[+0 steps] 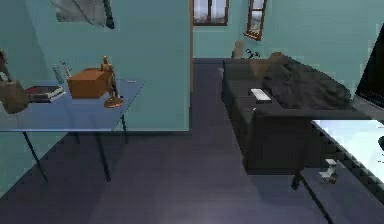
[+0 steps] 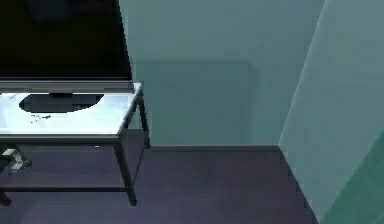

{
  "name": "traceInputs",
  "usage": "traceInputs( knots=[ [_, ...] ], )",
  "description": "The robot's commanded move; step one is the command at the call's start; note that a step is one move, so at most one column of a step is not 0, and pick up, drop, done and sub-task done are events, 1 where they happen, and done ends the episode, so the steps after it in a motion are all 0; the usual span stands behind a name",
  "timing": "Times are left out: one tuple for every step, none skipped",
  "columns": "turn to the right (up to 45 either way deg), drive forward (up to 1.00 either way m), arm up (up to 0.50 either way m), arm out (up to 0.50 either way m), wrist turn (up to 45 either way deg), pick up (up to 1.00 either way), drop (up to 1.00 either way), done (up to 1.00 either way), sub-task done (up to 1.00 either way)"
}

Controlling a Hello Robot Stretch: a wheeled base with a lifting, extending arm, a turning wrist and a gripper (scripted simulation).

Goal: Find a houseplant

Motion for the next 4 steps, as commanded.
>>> traceInputs(
  knots=[
    [6.0,0.00,0.00,0.00,0.0,0.00,0.00,0.00,0.00],
    [0.0,1.00,0.00,0.00,0.0,0.00,0.00,0.00,0.00],
    [0.0,1.00,0.00,0.00,0.0,0.00,0.00,0.00,0.00],
    [6.0,0.00,0.00,0.00,0.0,0.00,0.00,0.00,0.00]
  ],
)
